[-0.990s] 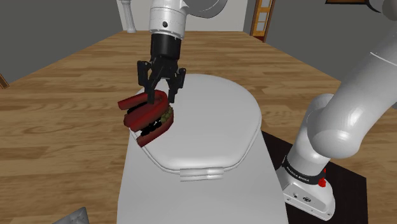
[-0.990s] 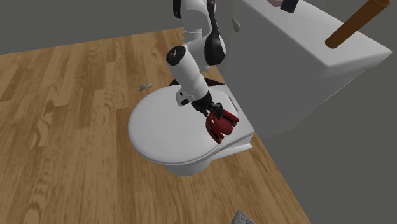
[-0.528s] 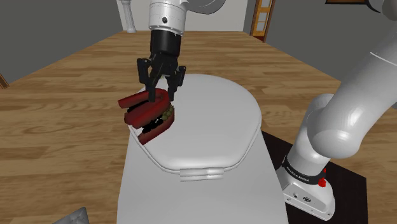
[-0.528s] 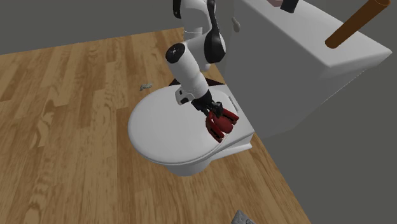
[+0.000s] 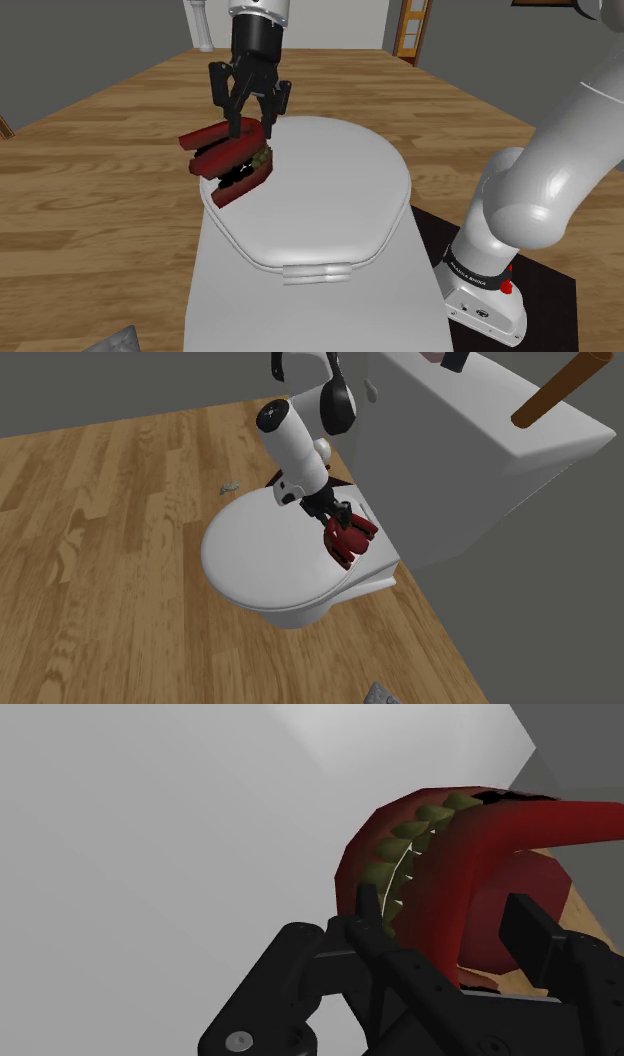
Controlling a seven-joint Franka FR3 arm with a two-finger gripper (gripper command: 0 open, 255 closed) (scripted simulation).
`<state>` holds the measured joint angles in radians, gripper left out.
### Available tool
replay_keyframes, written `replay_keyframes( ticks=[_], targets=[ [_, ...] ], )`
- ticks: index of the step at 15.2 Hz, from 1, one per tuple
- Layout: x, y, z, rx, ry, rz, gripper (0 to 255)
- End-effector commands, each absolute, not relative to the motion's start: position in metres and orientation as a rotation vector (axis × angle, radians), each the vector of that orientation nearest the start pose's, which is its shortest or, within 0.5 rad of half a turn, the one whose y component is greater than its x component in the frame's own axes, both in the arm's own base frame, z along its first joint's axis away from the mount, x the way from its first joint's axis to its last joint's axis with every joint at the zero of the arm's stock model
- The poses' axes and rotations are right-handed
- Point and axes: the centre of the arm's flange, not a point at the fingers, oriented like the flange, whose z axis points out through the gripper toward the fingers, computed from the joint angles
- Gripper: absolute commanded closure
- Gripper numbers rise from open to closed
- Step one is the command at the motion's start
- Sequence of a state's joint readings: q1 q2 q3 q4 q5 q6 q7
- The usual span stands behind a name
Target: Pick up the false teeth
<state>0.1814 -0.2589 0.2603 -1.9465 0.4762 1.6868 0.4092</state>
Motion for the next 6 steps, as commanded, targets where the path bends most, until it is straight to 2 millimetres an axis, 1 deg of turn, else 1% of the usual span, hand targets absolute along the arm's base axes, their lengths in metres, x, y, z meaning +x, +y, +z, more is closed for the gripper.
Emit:
replay_keyframes(
  ticks=[1, 4, 6],
  targets=[
    [0.41, 0.258, 0.604, -2.762, 0.047, 0.242, 255],
    [0.41, 0.258, 0.62, -2.762, 0.047, 0.242, 255],
    [0.41, 0.258, 0.621, -2.762, 0.047, 0.242, 255]
  ],
)
